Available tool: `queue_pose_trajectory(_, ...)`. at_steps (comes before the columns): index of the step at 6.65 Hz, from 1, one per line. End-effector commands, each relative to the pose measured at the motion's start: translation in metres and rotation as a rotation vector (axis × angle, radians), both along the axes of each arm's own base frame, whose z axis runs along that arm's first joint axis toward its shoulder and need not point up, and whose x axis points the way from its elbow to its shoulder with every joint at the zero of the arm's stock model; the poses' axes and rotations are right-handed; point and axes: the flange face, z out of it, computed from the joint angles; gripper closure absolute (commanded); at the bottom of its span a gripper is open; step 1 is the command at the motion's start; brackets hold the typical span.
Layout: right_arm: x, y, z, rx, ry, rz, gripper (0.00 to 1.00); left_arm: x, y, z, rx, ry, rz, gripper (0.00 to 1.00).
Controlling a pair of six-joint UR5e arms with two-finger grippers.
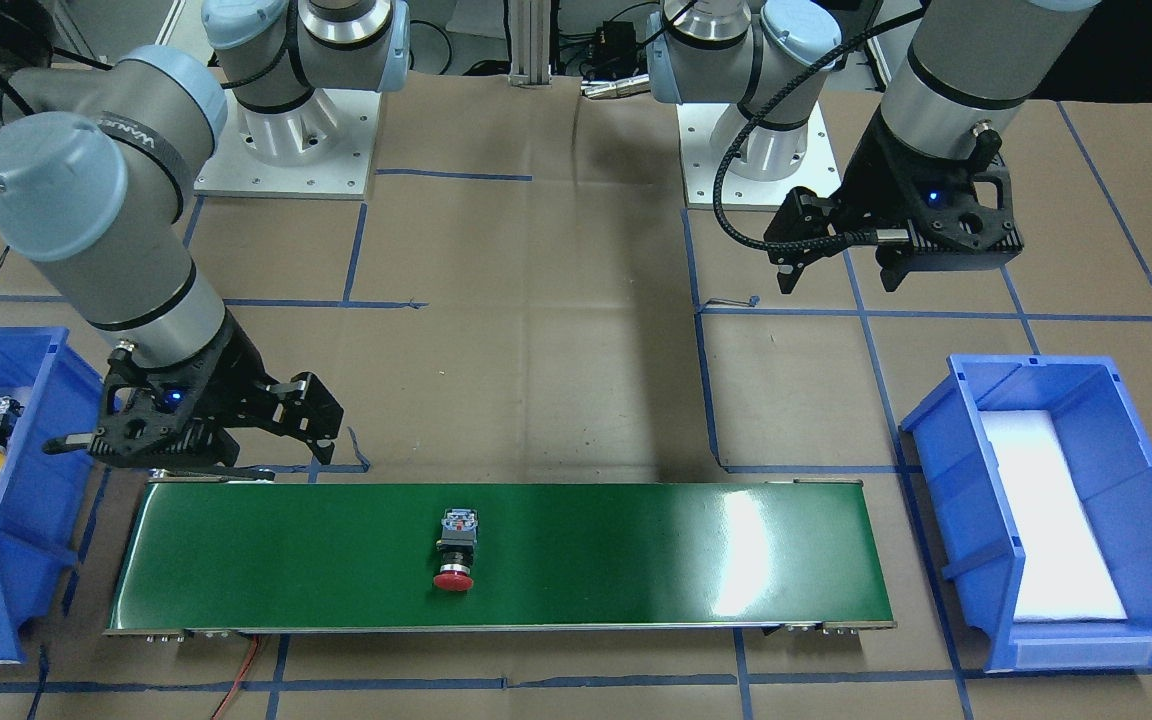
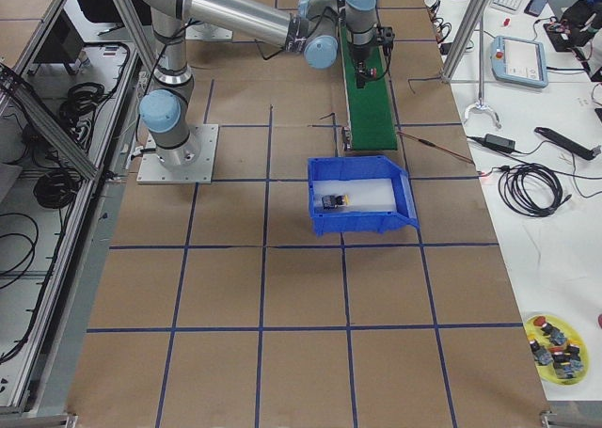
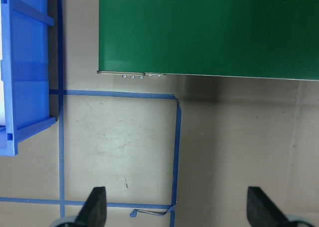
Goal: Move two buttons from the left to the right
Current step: 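Move the right gripper down onto the red button on the belt and grasp it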
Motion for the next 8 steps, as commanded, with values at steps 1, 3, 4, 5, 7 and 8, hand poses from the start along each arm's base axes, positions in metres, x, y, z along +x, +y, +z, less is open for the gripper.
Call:
queue_pose_trajectory(1,0.036,-0.007,-0.024,-0.040,0.004,0.014,0.04,0.000,-0.001,0.001,-0.002,0.000,0.000,0.00)
queue_pose_trajectory(3,0.044,-0.017,-0.050,0.008,0.000,-0.034,0.07,0.000,-0.001,0.000,0.000,0.000,0.000,0.00)
queue_pose_trajectory(4,0.045,-0.025,-0.061,0.025,-0.001,-0.071,0.07,0.000,-0.001,0.000,0.000,0.000,0.000,0.00)
queue_pose_trajectory(5,0.049,-0.026,-0.066,0.027,0.048,-0.069,0.07,0.000,0.000,0.001,-0.002,0.000,0.000,0.00)
queue_pose_trajectory(7,0.056,-0.037,-0.070,0.021,0.071,-0.060,0.07,0.000,0.000,0.001,-0.002,0.000,0.000,0.00)
queue_pose_trajectory(8,0.063,-0.040,-0.079,0.031,0.072,-0.052,0.07,0.000,0.000,0.001,-0.002,0.000,0.000,0.00)
